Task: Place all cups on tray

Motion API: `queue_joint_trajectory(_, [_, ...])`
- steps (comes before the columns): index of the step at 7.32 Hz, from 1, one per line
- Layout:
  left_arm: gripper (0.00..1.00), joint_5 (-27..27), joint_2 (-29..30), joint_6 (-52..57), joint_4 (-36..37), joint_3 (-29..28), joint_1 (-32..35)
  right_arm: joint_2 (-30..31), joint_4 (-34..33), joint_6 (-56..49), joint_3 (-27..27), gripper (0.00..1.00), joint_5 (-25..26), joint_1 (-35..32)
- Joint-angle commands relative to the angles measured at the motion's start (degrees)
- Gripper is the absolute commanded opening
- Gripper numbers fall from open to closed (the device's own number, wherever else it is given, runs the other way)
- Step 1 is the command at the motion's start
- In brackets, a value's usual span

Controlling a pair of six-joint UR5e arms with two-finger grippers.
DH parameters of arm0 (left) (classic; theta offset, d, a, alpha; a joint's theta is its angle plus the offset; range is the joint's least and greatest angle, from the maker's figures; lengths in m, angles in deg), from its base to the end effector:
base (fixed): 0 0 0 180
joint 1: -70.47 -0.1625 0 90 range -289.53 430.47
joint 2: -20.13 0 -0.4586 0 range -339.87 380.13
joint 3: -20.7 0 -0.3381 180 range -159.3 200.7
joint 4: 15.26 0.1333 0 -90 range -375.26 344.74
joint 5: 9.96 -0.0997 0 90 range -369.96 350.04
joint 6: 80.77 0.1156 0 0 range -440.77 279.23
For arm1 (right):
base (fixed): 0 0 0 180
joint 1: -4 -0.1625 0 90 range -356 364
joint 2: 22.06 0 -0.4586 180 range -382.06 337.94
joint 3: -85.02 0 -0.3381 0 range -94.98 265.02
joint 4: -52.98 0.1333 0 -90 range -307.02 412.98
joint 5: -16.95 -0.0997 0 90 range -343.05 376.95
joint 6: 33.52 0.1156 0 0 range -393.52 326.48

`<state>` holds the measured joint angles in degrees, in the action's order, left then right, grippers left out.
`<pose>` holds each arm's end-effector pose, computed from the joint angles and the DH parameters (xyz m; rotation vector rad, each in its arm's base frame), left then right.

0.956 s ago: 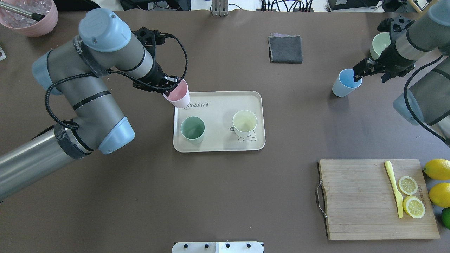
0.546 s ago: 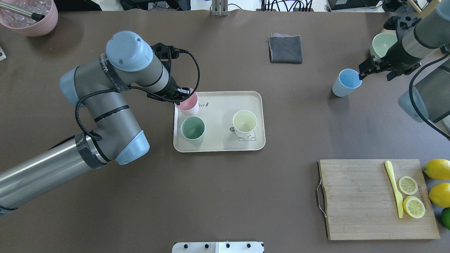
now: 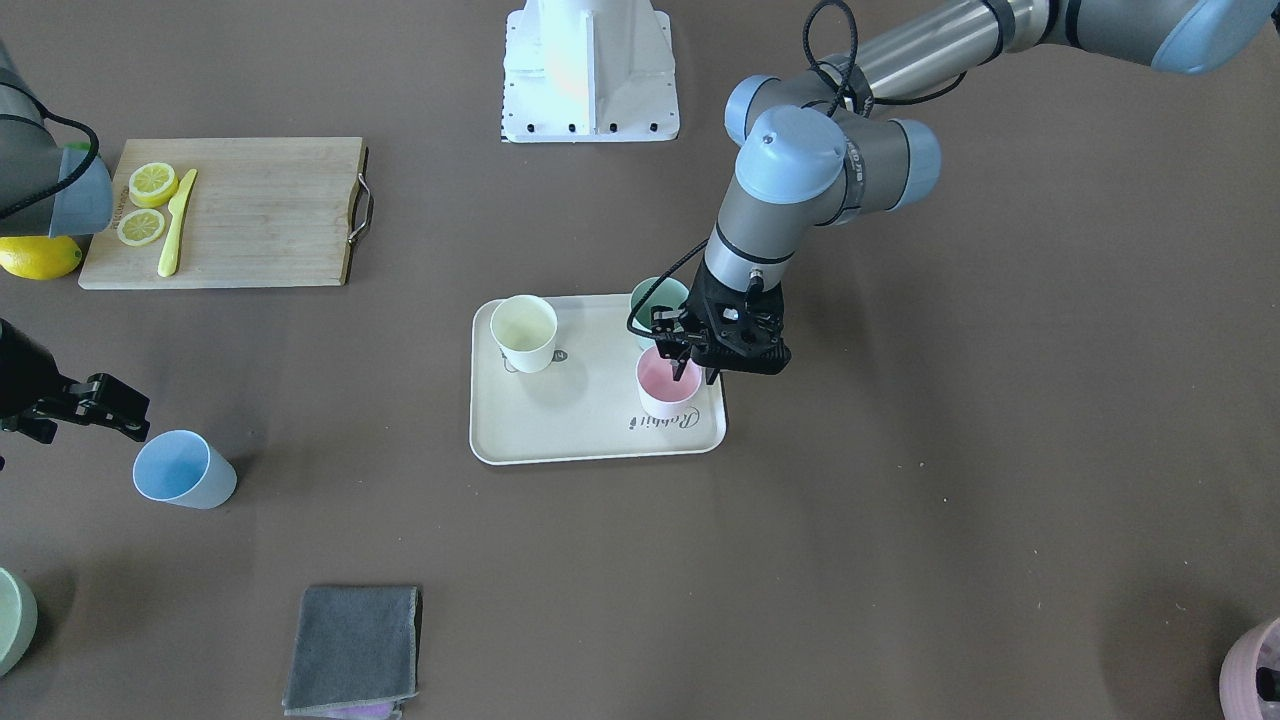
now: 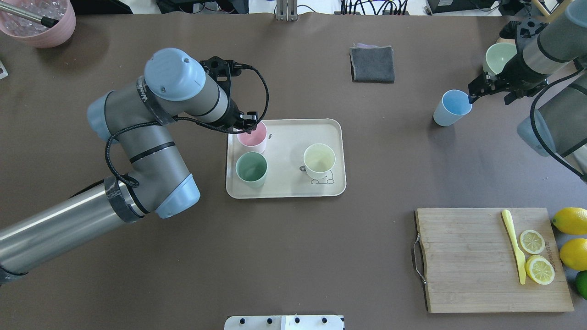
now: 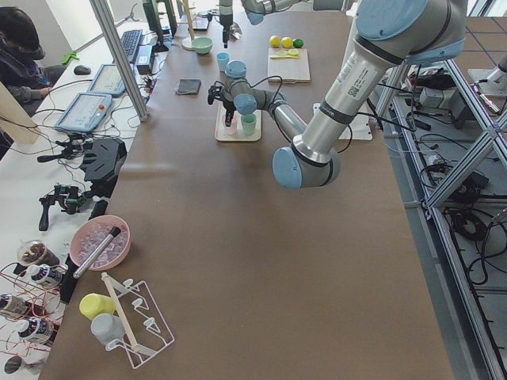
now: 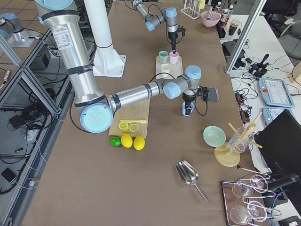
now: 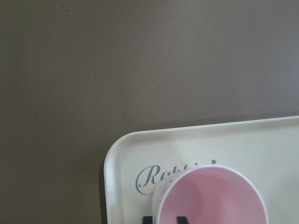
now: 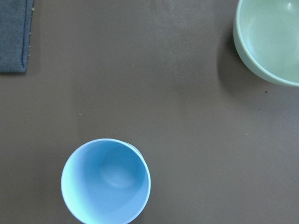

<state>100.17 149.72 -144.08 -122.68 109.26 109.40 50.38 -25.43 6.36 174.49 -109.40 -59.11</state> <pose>0.4889 -0.5151 0.2862 0.2479 0.9803 -0.0248 -0.2108 -0.5589 0.5347 0.0611 -0.7833 0.0565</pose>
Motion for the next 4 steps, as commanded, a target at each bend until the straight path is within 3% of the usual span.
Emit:
queue_joint_trajectory(1, [0.98,6.7,-0.5,1.8,1.0,4.1,5.3,-1.1,0.0,0.2,-1.8,0.89,0.1,0.1])
queue_joint_trajectory(4, [0.98,6.9,-2.6,3.5,2.2,7.7,5.9,-2.5,3.6,2.0,-6.7,0.87,0.6,0.6])
